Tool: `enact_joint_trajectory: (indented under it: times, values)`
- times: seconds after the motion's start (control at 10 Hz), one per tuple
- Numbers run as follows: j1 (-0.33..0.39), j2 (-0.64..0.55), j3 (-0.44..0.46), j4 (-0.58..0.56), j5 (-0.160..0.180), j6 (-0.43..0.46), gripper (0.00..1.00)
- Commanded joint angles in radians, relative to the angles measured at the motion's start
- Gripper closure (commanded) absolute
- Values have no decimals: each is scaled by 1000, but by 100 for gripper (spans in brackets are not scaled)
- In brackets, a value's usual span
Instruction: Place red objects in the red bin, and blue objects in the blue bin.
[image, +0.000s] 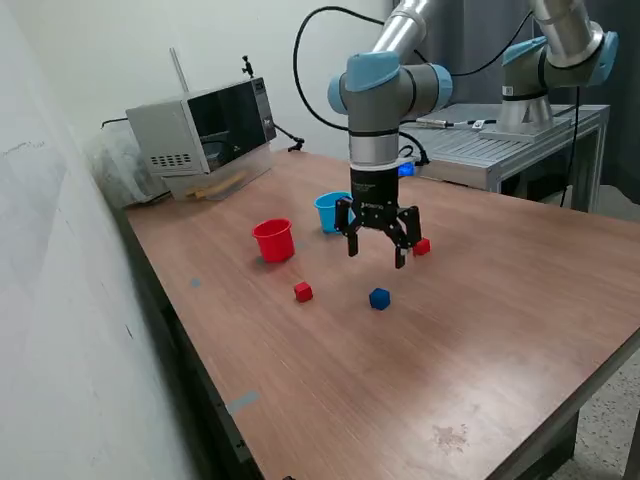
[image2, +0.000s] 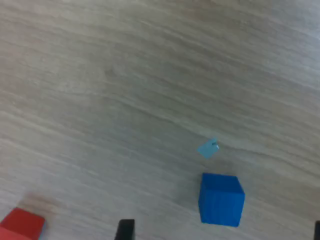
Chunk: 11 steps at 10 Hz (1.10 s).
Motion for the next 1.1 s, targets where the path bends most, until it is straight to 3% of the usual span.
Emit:
enact_joint_trajectory:
  times: [0.0, 0.7, 0.8, 1.0]
  values:
    - [2, 23, -12, -17, 2, -3, 0]
    - [12, 103, -56, -44, 16, -3, 0]
    - [12, 108, -59, -55, 14, -1, 100]
    - [12, 109, -56, -60, 16, 2, 100]
